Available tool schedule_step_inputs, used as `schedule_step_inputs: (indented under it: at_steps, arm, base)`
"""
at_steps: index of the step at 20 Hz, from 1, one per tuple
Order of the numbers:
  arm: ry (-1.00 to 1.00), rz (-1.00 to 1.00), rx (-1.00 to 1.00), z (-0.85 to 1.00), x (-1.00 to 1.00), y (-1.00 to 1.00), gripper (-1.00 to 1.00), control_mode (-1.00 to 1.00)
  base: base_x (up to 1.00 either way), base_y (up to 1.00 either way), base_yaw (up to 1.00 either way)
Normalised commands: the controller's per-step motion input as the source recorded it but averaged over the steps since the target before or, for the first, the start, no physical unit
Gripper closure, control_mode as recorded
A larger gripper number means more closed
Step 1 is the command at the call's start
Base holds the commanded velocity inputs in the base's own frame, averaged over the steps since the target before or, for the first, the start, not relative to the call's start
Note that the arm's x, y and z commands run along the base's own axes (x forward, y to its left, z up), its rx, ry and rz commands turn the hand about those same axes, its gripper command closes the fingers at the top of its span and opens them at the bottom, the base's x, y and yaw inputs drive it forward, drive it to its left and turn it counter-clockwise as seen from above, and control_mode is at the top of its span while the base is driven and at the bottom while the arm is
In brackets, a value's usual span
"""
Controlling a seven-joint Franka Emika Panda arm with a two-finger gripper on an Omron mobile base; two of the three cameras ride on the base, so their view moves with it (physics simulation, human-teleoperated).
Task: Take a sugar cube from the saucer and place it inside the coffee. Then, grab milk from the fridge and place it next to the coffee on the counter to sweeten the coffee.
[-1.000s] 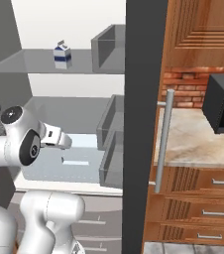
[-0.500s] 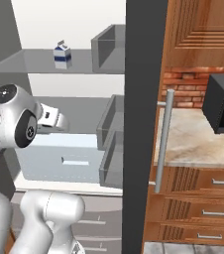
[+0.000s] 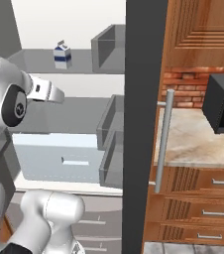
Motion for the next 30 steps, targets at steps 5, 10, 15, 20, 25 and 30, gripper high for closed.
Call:
schedule_step_inputs:
  at_steps: [5, 10, 15, 20, 25, 30]
  arm:
    - [-0.25, 0.0, 0.09, 0.75, 0.05, 0.11, -1.0, -1.0]
    - [-0.04, 0.0, 0.01, 0.49, 0.53, 0.17, -1.0, -1.0]
    - [0.0, 0.03, 0.01, 0.08, 0.79, 0.06, -1.0, -1.0]
    - [0.0, 0.02, 0.01, -0.03, 0.72, 0.09, -1.0, -1.0]
    - [-0.04, 0.0, -0.01, 0.0, 0.43, 0.25, -1.0, -1.0]
    - [0.0, 0.0, -0.03, -0.04, 0.46, 0.11, -1.0, -1.0]
  base:
    - [0.0, 0.0, 0.0]
    - [0.0, 0.0, 0.0]
    - [0.0, 0.0, 0.0]
    - [0.0, 0.0, 0.0]
    - [0.0, 0.0, 0.0]
    - [0.0, 0.0, 0.0]
